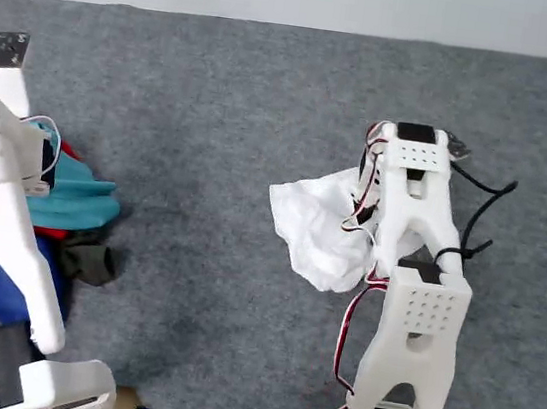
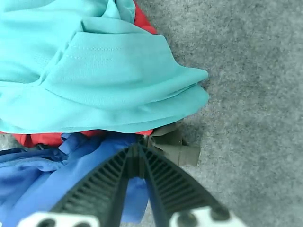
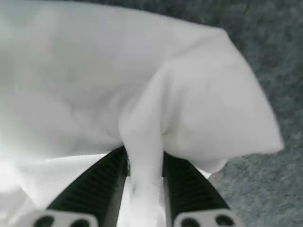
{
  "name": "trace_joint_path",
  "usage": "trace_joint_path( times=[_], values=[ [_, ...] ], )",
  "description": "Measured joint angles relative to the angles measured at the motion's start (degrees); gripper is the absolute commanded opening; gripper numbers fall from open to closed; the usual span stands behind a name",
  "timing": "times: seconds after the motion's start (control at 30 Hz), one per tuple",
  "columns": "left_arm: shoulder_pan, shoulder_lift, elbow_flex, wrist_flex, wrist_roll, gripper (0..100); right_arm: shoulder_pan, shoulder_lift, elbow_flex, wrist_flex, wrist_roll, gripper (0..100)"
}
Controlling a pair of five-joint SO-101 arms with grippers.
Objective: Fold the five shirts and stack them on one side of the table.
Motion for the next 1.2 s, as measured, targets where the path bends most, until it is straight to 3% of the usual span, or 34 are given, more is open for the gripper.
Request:
trace_joint_path(
  times=[0.47, 0.67, 0.73, 0.93, 1.2],
  values=[
    [0.0, 0.0, 0.0, 0.0, 0.0, 0, 4.8, 2.5, -8.0, 12.7, 7.9, 0.9],
    [0.0, 0.0, 0.0, 0.0, 0.0, 0, 5.5, 2.5, -8.4, 13.2, 9.9, 1.0],
    [0.0, 0.0, 0.0, 0.0, 0.0, 0, 5.5, 2.5, -8.4, 13.2, 10.7, 5.1],
    [0.0, 0.0, 0.0, 0.0, 0.0, 0, 5.5, 1.8, -8.4, 13.4, 11.2, 34.8],
    [0.0, 0.0, 0.0, 0.0, 0.0, 0, 4.5, -5.6, -8.3, 13.4, 11.8, 36.2]
  ],
)
